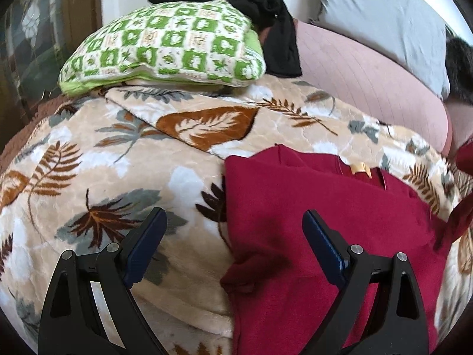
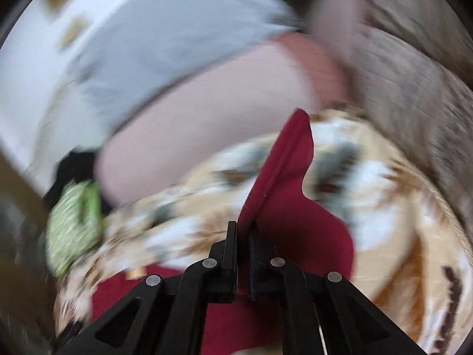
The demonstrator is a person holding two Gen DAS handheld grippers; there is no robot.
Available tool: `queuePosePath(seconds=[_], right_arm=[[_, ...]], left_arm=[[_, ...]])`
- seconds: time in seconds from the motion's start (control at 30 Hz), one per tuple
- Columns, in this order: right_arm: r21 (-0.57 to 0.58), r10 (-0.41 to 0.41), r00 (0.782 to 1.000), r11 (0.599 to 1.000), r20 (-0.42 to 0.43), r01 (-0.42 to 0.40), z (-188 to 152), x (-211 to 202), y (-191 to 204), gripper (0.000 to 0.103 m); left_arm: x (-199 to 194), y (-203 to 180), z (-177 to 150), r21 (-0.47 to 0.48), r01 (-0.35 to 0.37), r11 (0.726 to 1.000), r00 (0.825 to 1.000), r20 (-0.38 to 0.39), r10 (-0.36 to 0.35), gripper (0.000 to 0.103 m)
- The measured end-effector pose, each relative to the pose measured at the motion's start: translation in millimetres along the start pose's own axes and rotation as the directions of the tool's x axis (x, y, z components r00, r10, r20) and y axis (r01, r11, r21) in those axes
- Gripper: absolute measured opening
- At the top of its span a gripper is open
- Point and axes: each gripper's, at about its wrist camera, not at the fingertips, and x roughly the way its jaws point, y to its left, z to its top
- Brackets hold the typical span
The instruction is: Fold small clothes
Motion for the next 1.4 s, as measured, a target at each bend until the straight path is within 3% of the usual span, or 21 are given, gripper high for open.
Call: queuePosePath(seconds=[0.13, 0.23, 0.3, 0.37, 0.43, 0.47, 0.5, 0.57, 0.6, 0.7, 0.8, 0.87, 0.93, 1.1, 1.13, 1.2, 1.27, 1.3, 1.33, 1.37, 1.4], right_arm=[[-0.178, 0.177, 0.981, 0.966, -0.080, -0.188, -21.2, 21.1, 100.2, 0.006], [-0.289, 0.304, 0.934, 0.892, -0.189, -0.349, -54.7, 44.9, 171.5, 0.006], [-0.338, 0.344, 0.901, 0.842, -0.265, -0.421, -86.5, 61.2, 208.9, 0.006], [-0.392, 0.314, 0.893, 0.815, -0.321, -0.427, -114.9, 85.0, 230.4, 0.006], [-0.423, 0.235, 0.900, 0.819, -0.367, -0.387, -148.3, 117.4, 241.0, 0.008], [-0.418, 0.209, 0.892, 0.825, -0.401, -0.381, -158.8, 127.8, 238.6, 0.024], [-0.398, 0.188, 0.877, 0.835, -0.442, -0.379, -167.7, 138.0, 235.2, 0.050], [-0.330, 0.215, 0.857, 0.857, -0.469, -0.396, -174.9, 136.6, 216.7, 0.051], [-0.316, 0.231, 0.863, 0.862, -0.450, -0.396, -173.7, 125.2, 205.7, 0.051], [-0.306, 0.206, 0.911, 0.896, -0.358, -0.323, -160.9, 86.0, 169.4, 0.051], [-0.302, 0.064, 0.972, 0.944, -0.226, -0.132, -143.2, 46.2, 115.6, 0.052], [-0.261, -0.045, 0.982, 0.965, -0.182, -0.004, -131.4, 35.6, 78.6, 0.052], [-0.207, -0.123, 0.973, 0.975, -0.195, 0.082, -123.8, 42.7, 51.7, 0.052], [-0.127, -0.080, 0.956, 0.991, -0.282, 0.046, -126.6, 89.6, 37.6, 0.052], [-0.139, -0.098, 0.950, 0.989, -0.296, 0.059, -130.4, 99.9, 40.1, 0.052], [-0.216, -0.195, 0.935, 0.967, -0.297, 0.133, -132.6, 111.9, 46.4, 0.022], [-0.279, -0.239, 0.944, 0.945, -0.226, 0.172, -127.2, 101.4, 51.7, 0.018], [-0.310, -0.293, 0.938, 0.923, -0.183, 0.228, -125.2, 96.5, 51.0, 0.005], [-0.361, -0.417, 0.901, 0.863, -0.118, 0.352, -123.7, 94.4, 46.7, 0.003], [-0.373, -0.471, 0.876, 0.835, -0.107, 0.404, -122.6, 97.3, 38.7, 0.003], [-0.350, -0.467, 0.874, 0.847, -0.133, 0.399, -121.5, 98.4, 29.4, 0.003]], left_arm=[[-3.0, 13.3, 4.2, -0.045, 0.014, 0.999, 1.000, 0.007, -0.014, 0.094], [-3.1, 26.6, 9.4, -0.097, 0.040, 0.994, 0.999, 0.014, -0.039, 0.094], [-0.9, 37.1, 12.1, -0.148, 0.076, 0.986, 0.997, 0.009, -0.075, 0.094], [2.5, 43.4, 13.6, -0.188, 0.107, 0.976, 0.994, 0.000, -0.109, 0.093], [7.1, 48.3, 13.7, -0.229, 0.137, 0.964, 0.990, -0.010, -0.143, 0.093], [8.9, 49.4, 13.3, -0.244, 0.151, 0.958, 0.987, -0.014, -0.160, 0.093], [10.6, 49.6, 13.1, -0.256, 0.166, 0.952, 0.984, -0.019, -0.177, 0.093], [11.6, 48.0, 13.7, -0.261, 0.186, 0.947, 0.980, -0.023, -0.199, 0.093], [11.2, 46.4, 14.3, -0.258, 0.190, 0.947, 0.979, -0.019, -0.202, 0.093], [10.5, 41.2, 15.9, -0.245, 0.195, 0.950, 0.979, -0.005, -0.202, 0.093], [16.4, 31.8, 13.5, -0.221, 0.206, 0.953, 0.975, -0.040, -0.220, 0.093], [22.2, 23.5, 9.4, -0.191, 0.190, 0.963, 0.976, -0.070, -0.206, 0.093], [28.0, 13.4, 3.9, -0.151, 0.160, 0.976, 0.979, -0.098, -0.176, 0.093], [39.2, -14.7, -4.3, -0.015, 0.124, 0.992, 0.985, -0.119, -0.125, 0.093], [41.2, -19.2, -5.3, 0.009, 0.121, 0.993, 0.985, -0.122, -0.119, 0.087], [44.5, -26.7, -7.9, 0.039, 0.134, 0.990, 0.981, -0.146, -0.126, 0.080], [43.5, -30.9, -10.1, 0.050, 0.141, 0.989, 0.980, -0.147, -0.132, 0.080], [44.4, -33.6, -11.0, 0.063, 0.125, 0.990, 0.982, -0.147, -0.115, 0.080], [46.6, -35.8, -12.2, 0.077, 0.108, 0.991, 0.984, -0.153, -0.096, 0.080], [49.5, -37.8, -14.0, 0.086, 0.096, 0.992, 0.984, -0.162, -0.081, 0.080], [52.7, -37.4, -15.8, 0.085, 0.088, 0.993, 0.982, -0.173, -0.072, 0.080]])
